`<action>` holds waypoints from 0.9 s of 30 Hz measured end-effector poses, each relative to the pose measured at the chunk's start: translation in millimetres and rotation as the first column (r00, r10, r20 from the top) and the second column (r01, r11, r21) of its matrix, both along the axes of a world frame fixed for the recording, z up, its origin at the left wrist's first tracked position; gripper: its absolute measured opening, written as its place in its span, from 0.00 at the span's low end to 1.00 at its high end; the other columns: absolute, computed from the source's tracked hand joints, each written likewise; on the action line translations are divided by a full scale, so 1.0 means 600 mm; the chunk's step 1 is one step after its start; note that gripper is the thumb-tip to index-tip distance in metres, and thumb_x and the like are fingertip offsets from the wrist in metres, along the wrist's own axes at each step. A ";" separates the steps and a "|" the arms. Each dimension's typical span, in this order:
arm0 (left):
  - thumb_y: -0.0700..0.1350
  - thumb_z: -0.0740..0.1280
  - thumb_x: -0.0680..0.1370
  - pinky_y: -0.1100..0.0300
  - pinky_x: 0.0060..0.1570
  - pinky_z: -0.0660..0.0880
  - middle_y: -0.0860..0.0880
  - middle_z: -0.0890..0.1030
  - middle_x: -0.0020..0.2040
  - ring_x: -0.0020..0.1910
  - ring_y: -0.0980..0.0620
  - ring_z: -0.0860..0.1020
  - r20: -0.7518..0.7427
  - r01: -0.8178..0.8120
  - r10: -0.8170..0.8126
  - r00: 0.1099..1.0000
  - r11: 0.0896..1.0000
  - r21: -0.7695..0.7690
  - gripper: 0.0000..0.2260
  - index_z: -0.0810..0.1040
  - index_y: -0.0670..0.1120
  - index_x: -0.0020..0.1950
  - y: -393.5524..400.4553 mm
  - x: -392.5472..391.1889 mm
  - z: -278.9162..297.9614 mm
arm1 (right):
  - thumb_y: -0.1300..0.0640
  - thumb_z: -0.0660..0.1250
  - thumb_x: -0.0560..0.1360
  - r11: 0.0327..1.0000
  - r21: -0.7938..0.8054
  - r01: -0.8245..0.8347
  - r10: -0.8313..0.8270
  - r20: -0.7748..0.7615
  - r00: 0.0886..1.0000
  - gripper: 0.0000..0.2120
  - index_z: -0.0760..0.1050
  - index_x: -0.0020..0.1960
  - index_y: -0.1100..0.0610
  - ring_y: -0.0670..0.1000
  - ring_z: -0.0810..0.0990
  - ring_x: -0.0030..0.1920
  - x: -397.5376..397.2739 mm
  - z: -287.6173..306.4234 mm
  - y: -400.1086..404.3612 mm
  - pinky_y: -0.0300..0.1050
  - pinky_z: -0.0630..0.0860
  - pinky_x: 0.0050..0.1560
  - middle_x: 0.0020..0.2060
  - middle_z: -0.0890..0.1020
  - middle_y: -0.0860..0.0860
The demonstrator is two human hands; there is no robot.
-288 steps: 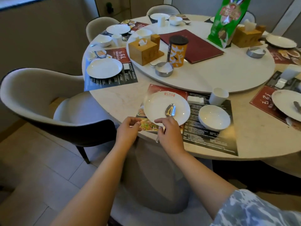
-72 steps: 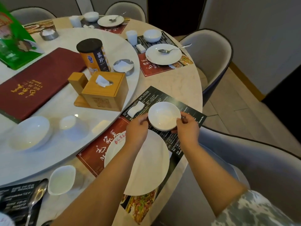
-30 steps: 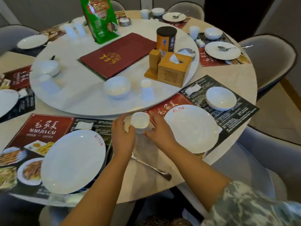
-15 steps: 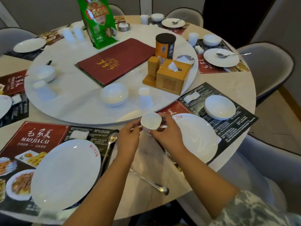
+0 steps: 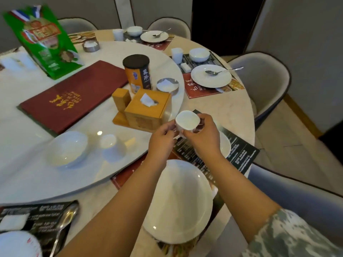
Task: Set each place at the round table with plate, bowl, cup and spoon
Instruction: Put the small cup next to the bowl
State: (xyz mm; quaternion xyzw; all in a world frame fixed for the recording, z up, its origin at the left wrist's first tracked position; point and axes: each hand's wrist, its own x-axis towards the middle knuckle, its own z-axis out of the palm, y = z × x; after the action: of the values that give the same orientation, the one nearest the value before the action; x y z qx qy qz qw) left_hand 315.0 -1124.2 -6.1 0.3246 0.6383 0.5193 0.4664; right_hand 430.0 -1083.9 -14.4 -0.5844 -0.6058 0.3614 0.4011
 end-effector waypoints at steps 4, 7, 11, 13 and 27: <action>0.36 0.57 0.80 0.58 0.55 0.75 0.51 0.80 0.57 0.58 0.51 0.78 0.051 0.035 -0.032 0.998 0.998 -0.054 0.18 0.77 0.50 0.65 0.086 0.024 -0.014 | 0.45 0.79 0.64 0.999 -0.025 0.022 -0.020 0.080 0.997 0.31 0.70 0.60 0.55 0.50 0.79 0.54 0.018 -0.010 0.078 0.35 0.69 0.42 0.56 0.80 0.51; 0.37 0.59 0.78 0.52 0.61 0.76 0.52 0.82 0.54 0.57 0.50 0.80 0.007 0.039 -0.039 0.999 0.991 -0.129 0.17 0.79 0.58 0.54 0.130 0.030 -0.033 | 0.47 0.79 0.64 0.998 -0.059 0.028 -0.018 0.156 0.988 0.32 0.70 0.61 0.57 0.53 0.79 0.56 0.026 -0.026 0.122 0.41 0.71 0.46 0.56 0.80 0.53; 0.38 0.60 0.78 0.47 0.59 0.76 0.49 0.83 0.45 0.52 0.46 0.81 -0.010 0.033 -0.035 0.999 0.985 -0.169 0.17 0.81 0.60 0.48 0.154 0.035 -0.049 | 0.51 0.80 0.64 0.996 -0.093 0.016 0.004 0.211 0.978 0.33 0.69 0.62 0.59 0.55 0.79 0.57 0.032 -0.043 0.151 0.42 0.71 0.45 0.57 0.80 0.55; 0.37 0.60 0.77 0.47 0.56 0.77 0.42 0.83 0.47 0.47 0.46 0.80 -0.035 0.051 -0.057 0.998 0.986 -0.159 0.20 0.79 0.64 0.44 0.157 0.039 -0.054 | 0.53 0.80 0.64 0.994 -0.111 0.013 0.013 0.230 0.973 0.33 0.69 0.63 0.59 0.56 0.78 0.57 0.033 -0.046 0.157 0.43 0.72 0.46 0.58 0.79 0.56; 0.39 0.59 0.79 0.48 0.66 0.71 0.50 0.78 0.65 0.62 0.50 0.77 -0.123 0.099 -0.118 0.985 0.983 -0.152 0.19 0.74 0.50 0.69 0.106 0.023 -0.041 | 0.48 0.76 0.68 0.995 -0.074 0.069 -0.040 0.343 0.938 0.36 0.67 0.70 0.60 0.59 0.73 0.63 0.017 -0.031 0.109 0.48 0.70 0.57 0.62 0.73 0.59</action>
State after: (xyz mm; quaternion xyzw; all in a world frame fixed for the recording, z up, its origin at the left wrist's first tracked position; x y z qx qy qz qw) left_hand 328.7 -1060.5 -30.9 0.3577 0.6853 0.4225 0.4733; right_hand 440.4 -1018.7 -33.0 -0.6712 -0.6339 0.2687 0.2748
